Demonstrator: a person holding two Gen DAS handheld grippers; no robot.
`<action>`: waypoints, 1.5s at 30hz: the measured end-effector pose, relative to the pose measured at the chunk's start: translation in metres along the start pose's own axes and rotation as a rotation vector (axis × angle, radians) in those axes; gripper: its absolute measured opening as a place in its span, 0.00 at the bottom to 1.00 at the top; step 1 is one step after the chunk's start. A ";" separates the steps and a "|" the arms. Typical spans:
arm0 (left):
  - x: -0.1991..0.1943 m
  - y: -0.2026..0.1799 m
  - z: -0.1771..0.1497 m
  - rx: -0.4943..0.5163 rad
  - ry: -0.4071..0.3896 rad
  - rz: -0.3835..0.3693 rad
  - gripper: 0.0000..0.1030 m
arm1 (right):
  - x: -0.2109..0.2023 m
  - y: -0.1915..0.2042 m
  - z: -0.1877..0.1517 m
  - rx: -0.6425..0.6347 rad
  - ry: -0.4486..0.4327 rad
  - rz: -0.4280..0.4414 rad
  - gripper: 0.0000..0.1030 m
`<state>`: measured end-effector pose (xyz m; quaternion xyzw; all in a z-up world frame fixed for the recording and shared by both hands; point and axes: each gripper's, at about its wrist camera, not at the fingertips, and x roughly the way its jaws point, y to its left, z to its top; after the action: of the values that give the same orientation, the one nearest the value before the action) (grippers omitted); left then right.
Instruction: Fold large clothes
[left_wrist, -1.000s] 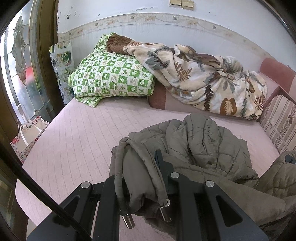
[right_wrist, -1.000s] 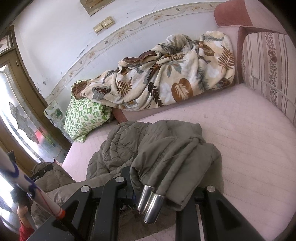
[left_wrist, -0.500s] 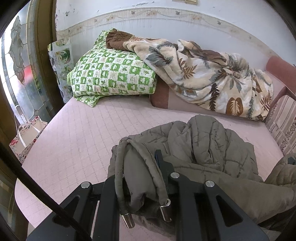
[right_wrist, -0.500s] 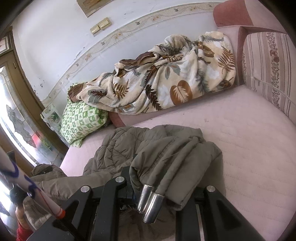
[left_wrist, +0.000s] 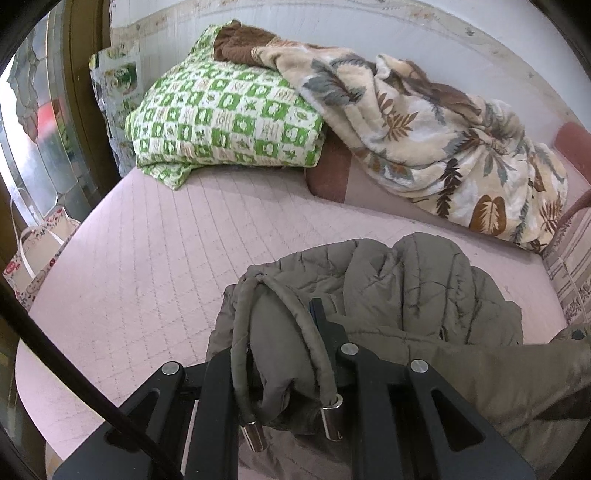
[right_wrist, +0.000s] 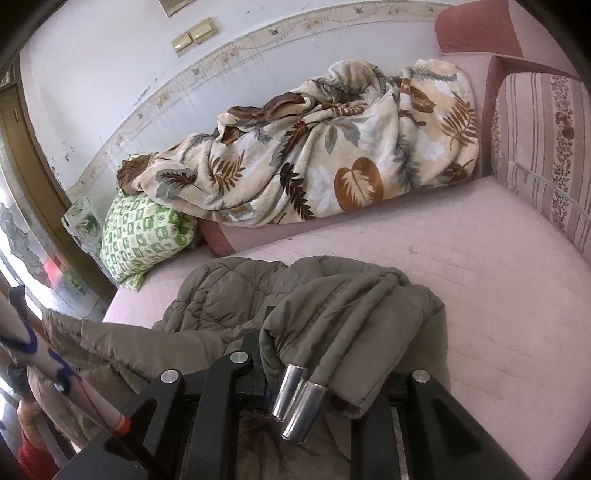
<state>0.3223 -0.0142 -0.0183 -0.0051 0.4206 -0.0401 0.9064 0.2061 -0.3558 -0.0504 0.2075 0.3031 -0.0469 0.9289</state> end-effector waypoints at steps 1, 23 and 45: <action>0.005 0.000 0.002 -0.006 0.010 0.000 0.16 | 0.005 -0.001 0.001 0.003 0.005 -0.005 0.19; 0.077 -0.006 0.018 -0.018 0.108 0.025 0.18 | 0.081 -0.016 0.008 0.023 0.077 -0.061 0.19; 0.148 -0.024 0.025 0.034 0.107 0.106 0.22 | 0.156 -0.036 0.013 0.064 0.145 -0.110 0.20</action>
<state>0.4352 -0.0501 -0.1135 0.0347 0.4671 0.0005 0.8835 0.3326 -0.3883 -0.1446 0.2227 0.3789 -0.0925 0.8935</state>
